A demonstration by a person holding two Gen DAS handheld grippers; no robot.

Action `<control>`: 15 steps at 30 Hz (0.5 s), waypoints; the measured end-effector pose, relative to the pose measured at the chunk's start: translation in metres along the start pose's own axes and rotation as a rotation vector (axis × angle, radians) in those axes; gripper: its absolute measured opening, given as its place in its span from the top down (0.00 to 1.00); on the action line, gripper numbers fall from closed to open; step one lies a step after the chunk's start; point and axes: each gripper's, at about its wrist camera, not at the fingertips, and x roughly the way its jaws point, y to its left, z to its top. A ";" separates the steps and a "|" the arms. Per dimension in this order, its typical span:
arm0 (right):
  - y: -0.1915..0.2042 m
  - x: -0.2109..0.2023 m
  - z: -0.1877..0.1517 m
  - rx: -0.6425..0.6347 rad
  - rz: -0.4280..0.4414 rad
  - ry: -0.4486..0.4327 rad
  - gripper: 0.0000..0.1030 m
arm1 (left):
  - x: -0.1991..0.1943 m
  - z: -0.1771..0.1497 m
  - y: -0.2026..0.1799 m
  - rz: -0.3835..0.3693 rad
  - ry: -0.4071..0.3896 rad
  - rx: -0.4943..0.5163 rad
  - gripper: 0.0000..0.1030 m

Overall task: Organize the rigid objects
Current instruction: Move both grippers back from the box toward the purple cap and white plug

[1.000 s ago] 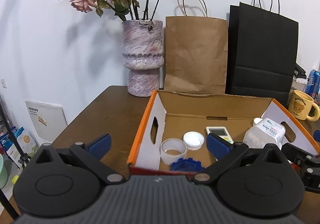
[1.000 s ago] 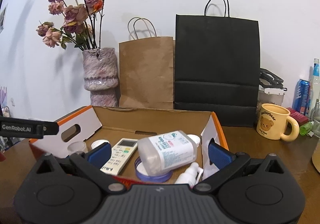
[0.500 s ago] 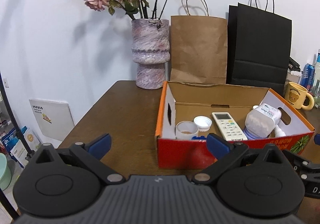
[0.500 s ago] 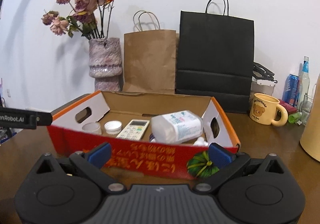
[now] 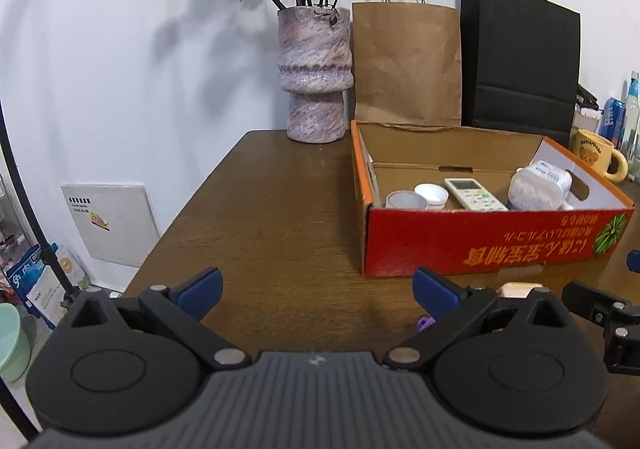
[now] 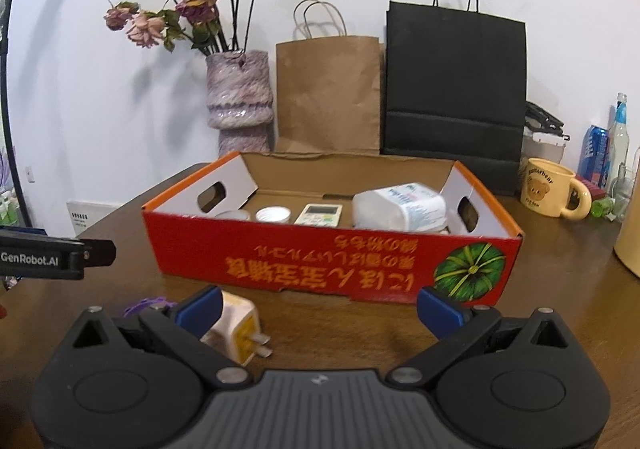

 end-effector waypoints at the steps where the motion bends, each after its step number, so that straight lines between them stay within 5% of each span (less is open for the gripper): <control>1: 0.002 0.000 -0.001 -0.001 0.003 0.005 0.00 | 0.000 -0.001 0.002 0.000 0.001 0.001 0.00; 15: 0.030 0.017 -0.001 -0.011 0.057 0.072 0.02 | 0.005 -0.004 0.027 0.031 0.028 -0.031 0.00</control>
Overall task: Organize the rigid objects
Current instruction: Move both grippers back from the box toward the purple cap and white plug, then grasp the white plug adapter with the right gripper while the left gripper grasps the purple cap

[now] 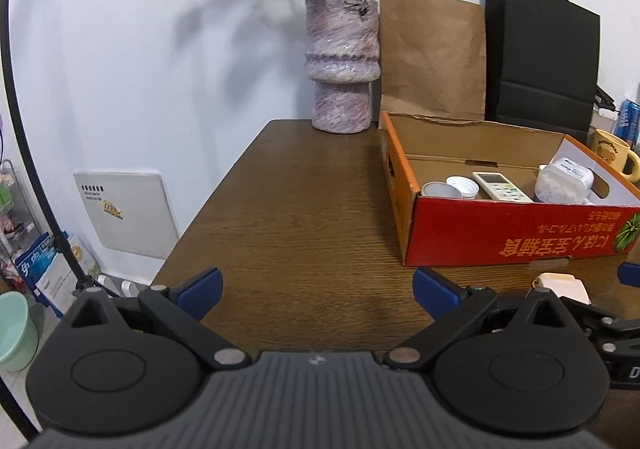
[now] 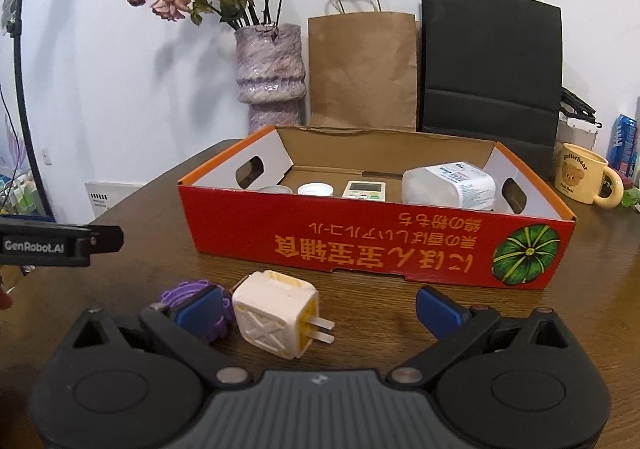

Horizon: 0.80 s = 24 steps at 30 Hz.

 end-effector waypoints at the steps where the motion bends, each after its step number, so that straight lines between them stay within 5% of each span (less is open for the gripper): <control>1: 0.001 0.003 0.001 0.003 0.004 0.008 0.03 | 0.000 0.000 0.000 0.001 0.002 -0.001 0.00; 8: 0.008 0.019 0.002 0.011 0.019 0.054 0.21 | 0.001 -0.001 -0.002 0.010 0.002 0.002 0.00; 11: 0.007 0.024 0.001 0.017 0.060 0.081 0.46 | 0.001 -0.001 -0.001 0.010 0.004 -0.001 0.00; 24: -0.006 0.012 0.000 0.056 0.049 0.024 0.47 | 0.002 -0.003 -0.002 0.003 -0.010 -0.021 0.00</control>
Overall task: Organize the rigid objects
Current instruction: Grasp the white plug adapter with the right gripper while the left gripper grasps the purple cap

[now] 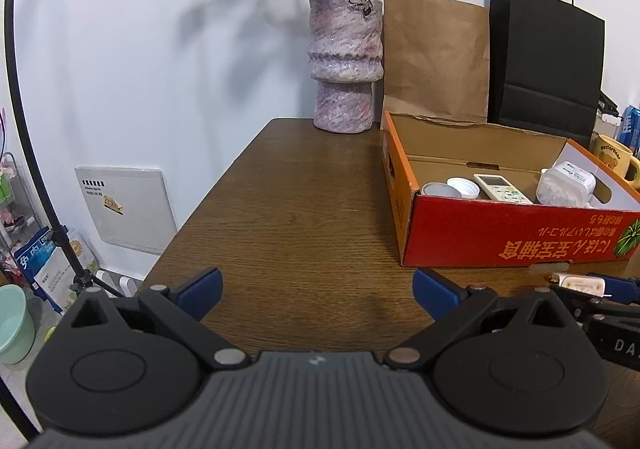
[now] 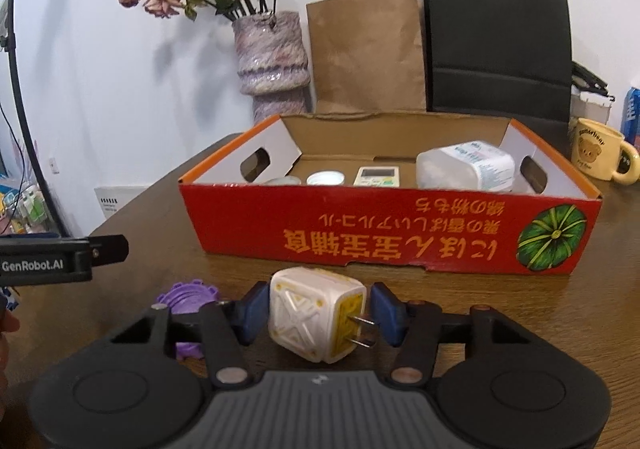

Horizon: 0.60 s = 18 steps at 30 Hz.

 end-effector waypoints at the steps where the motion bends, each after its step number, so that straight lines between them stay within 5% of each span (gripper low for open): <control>1: -0.002 -0.002 0.000 0.002 -0.001 -0.007 0.47 | 0.000 0.000 0.000 0.000 -0.002 -0.003 0.00; 3: -0.005 -0.005 0.001 0.005 -0.006 -0.017 0.51 | 0.000 -0.001 -0.002 0.001 -0.001 -0.007 0.00; 4: -0.007 -0.008 0.001 0.007 -0.012 -0.034 0.66 | 0.000 -0.001 -0.003 0.001 0.000 -0.009 0.00; 6: -0.014 -0.014 0.003 0.029 0.011 -0.058 0.73 | 0.000 -0.003 -0.005 0.000 0.005 -0.010 0.00; 18: -0.034 -0.022 -0.001 0.047 0.029 -0.056 0.72 | -0.006 -0.010 -0.018 0.007 0.015 -0.018 0.00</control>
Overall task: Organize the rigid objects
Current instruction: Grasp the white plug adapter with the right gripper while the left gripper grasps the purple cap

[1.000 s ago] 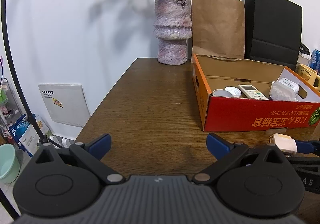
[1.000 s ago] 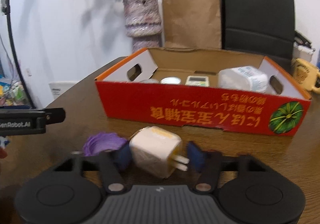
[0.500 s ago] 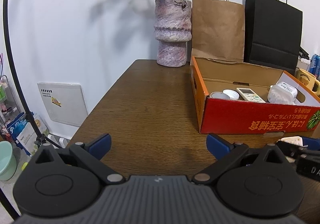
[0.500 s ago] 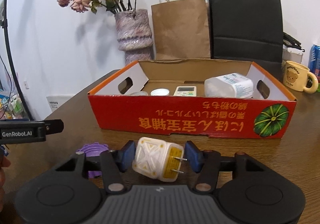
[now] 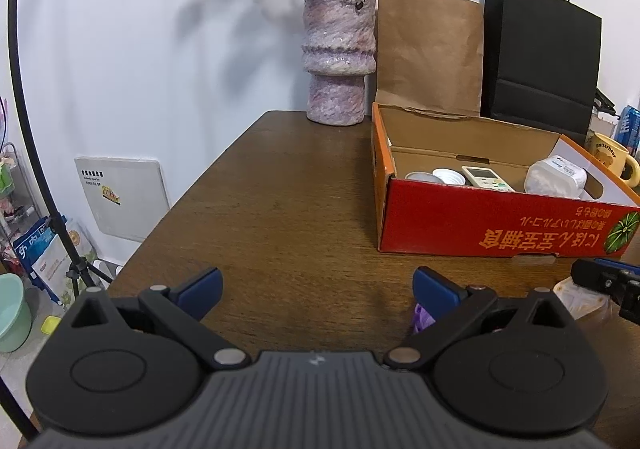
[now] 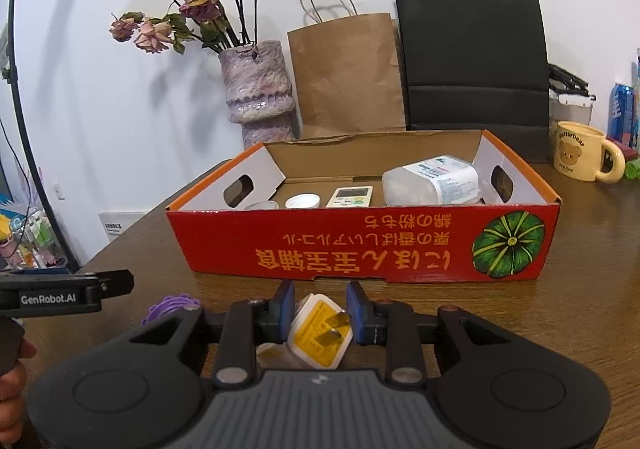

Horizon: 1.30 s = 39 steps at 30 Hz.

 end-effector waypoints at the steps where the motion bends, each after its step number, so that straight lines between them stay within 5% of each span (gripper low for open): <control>1: -0.001 0.000 0.000 0.003 0.002 0.001 0.70 | 0.000 0.000 0.000 0.001 0.001 -0.002 0.00; 6: 0.001 0.006 -0.003 -0.015 -0.009 0.038 0.52 | -0.001 0.000 0.002 -0.002 0.003 -0.011 0.00; 13: 0.007 0.012 -0.006 -0.044 0.000 0.070 0.45 | -0.003 -0.001 0.002 -0.014 0.003 -0.008 0.00; 23: 0.012 0.010 -0.010 -0.082 -0.003 0.091 0.45 | -0.005 -0.005 -0.007 -0.036 0.007 0.010 0.00; 39: -0.022 -0.011 -0.002 -0.011 -0.044 0.006 0.45 | -0.004 -0.016 -0.052 -0.119 0.036 0.076 0.00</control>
